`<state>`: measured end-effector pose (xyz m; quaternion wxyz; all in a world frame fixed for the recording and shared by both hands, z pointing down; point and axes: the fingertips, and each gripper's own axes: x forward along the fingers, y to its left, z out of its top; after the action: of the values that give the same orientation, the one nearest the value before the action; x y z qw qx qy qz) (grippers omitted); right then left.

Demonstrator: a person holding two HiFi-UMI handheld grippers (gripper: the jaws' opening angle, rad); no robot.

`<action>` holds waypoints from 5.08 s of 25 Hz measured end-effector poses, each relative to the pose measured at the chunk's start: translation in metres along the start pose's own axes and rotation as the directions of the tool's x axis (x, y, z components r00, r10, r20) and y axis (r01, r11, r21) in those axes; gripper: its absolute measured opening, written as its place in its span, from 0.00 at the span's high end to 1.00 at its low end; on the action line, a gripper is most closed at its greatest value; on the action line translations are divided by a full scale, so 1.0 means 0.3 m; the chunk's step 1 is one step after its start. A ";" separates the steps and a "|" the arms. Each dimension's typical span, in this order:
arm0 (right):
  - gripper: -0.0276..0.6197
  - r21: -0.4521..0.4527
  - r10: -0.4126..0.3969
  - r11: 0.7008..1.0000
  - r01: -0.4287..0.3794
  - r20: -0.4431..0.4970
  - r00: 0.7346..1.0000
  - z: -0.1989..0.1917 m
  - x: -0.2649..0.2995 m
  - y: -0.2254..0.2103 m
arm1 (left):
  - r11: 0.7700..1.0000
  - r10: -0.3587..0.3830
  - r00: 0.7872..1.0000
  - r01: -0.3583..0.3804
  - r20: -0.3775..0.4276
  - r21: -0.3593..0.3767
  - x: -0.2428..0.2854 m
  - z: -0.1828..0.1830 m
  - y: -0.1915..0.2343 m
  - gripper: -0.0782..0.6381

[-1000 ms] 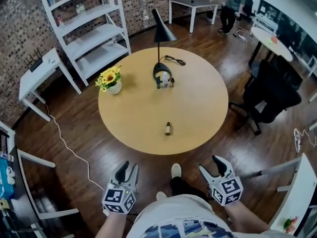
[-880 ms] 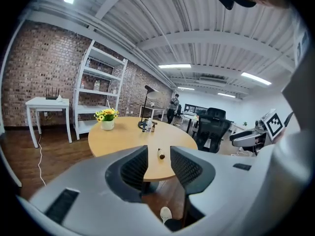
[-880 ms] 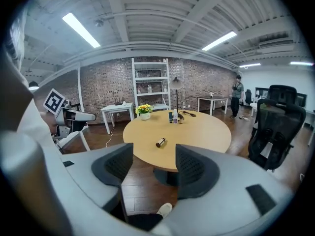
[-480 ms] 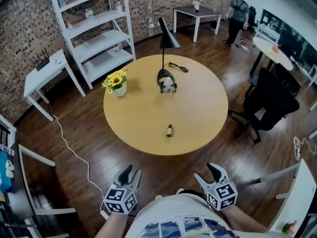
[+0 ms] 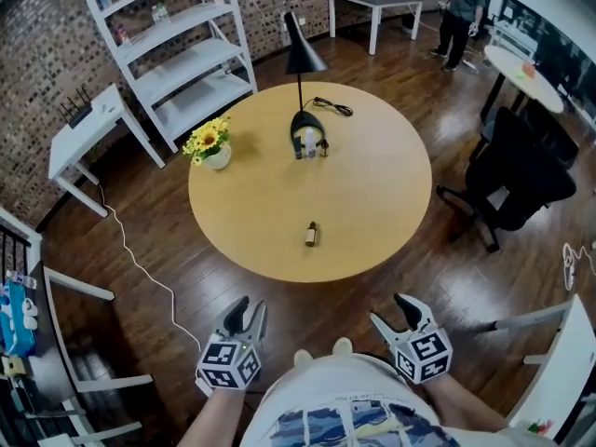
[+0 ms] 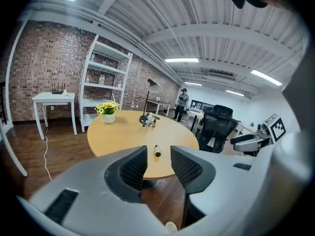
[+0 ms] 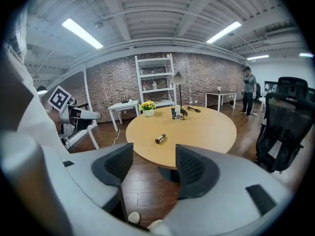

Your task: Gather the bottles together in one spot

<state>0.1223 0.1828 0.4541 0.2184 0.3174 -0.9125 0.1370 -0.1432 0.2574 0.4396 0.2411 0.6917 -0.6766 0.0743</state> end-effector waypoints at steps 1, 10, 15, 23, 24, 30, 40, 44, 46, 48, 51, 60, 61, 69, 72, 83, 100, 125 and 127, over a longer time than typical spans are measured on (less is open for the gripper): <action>0.50 0.008 0.006 1.000 -0.006 -0.003 1.000 -0.003 0.007 -0.017 | 1.000 0.002 1.000 -0.002 -0.009 0.005 0.021 0.001 -0.009 0.72; 0.50 0.053 0.085 0.995 -0.083 -0.053 0.995 -0.081 0.127 -0.121 | 0.997 0.056 0.997 -0.052 -0.061 0.059 0.172 0.052 -0.066 0.72; 0.50 0.075 0.109 0.992 -0.104 -0.073 0.991 -0.090 0.260 -0.114 | 0.996 0.042 0.995 -0.034 -0.088 0.088 0.249 0.079 -0.051 0.72; 0.50 0.100 0.105 0.991 -0.088 -0.177 0.979 -0.091 0.651 -0.073 | 0.985 -0.059 0.987 0.082 -0.149 0.150 0.417 0.127 0.102 0.72; 0.50 0.102 0.102 0.991 -0.084 -0.193 0.976 -0.091 0.710 -0.060 | 0.983 -0.069 0.985 0.094 -0.156 0.158 0.432 0.139 0.135 0.72; 0.50 0.128 0.055 0.992 -0.021 -0.263 0.963 -0.107 1.078 -0.034 | 0.971 -0.133 0.969 0.169 -0.206 0.167 0.523 0.186 0.328 0.72; 0.71 0.110 -0.107 0.982 0.156 -0.360 0.927 -0.169 1.293 -0.103 | 0.910 -0.294 0.906 0.363 -0.306 0.199 0.654 0.199 0.439 0.72; 0.72 0.091 -0.112 0.984 0.153 -0.352 0.929 -0.137 1.245 -0.092 | 0.886 -0.369 0.871 0.435 -0.323 0.162 0.710 0.203 0.400 0.72; 0.72 0.067 -0.114 0.988 0.140 -0.297 0.948 -0.060 1.198 -0.068 | 0.873 -0.427 0.847 0.477 -0.317 0.100 0.739 0.222 0.361 0.72; 0.72 0.016 -0.109 0.993 0.114 -0.209 0.972 0.058 1.140 -0.023 | 0.851 -0.513 0.807 0.523 -0.292 -0.051 0.767 0.250 0.314 0.72; 0.72 -0.108 -0.114 0.988 0.107 -0.062 0.992 0.249 1.041 0.044 | 0.748 -0.652 0.726 0.571 -0.216 -0.337 0.809 0.306 0.220 0.72; 0.71 -0.348 -0.138 0.926 0.144 0.044 0.990 0.397 0.869 0.006 | 0.559 -0.790 0.595 0.599 -0.148 -0.574 0.923 0.346 -0.079 0.75; 0.71 -0.352 -0.125 0.927 0.130 0.036 0.991 0.386 0.856 -0.021 | 0.565 -0.789 0.594 0.602 -0.156 -0.564 0.940 0.343 -0.111 0.78; 0.67 -0.309 0.001 0.951 0.017 0.057 0.998 0.375 0.795 -0.315 | 0.668 -0.732 0.654 0.633 -0.191 -0.391 1.123 0.429 -0.343 0.79; 0.64 -0.240 0.046 0.970 -0.032 0.053 0.998 0.361 0.788 -0.465 | 0.766 -0.641 0.744 0.606 -0.187 -0.215 1.247 0.515 -0.382 0.79; 0.54 0.059 0.156 0.985 -0.160 0.057 0.986 0.389 0.757 -0.874 | 0.922 -0.192 0.981 0.191 -0.030 0.337 1.773 0.691 -0.347 0.79; 0.54 0.140 0.085 0.987 -0.072 -0.091 0.992 0.179 0.610 -1.119 | 0.942 0.086 0.996 -0.073 -0.026 0.327 2.252 0.488 -0.128 0.79; 0.54 0.137 0.073 0.989 -0.059 -0.098 0.993 0.149 0.587 -1.048 | 0.933 0.080 0.997 -0.077 0.005 0.351 2.203 0.481 -0.101 0.75; 0.54 0.134 0.080 0.989 -0.069 -0.079 0.994 0.165 0.596 -1.031 | 0.932 0.067 0.997 -0.072 0.024 0.355 2.150 0.510 -0.120 0.74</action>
<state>0.1789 -0.1647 0.5323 0.2303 0.2905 -0.9028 0.2180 -0.0952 -0.3909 0.5745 0.1052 0.7000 -0.6775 0.1999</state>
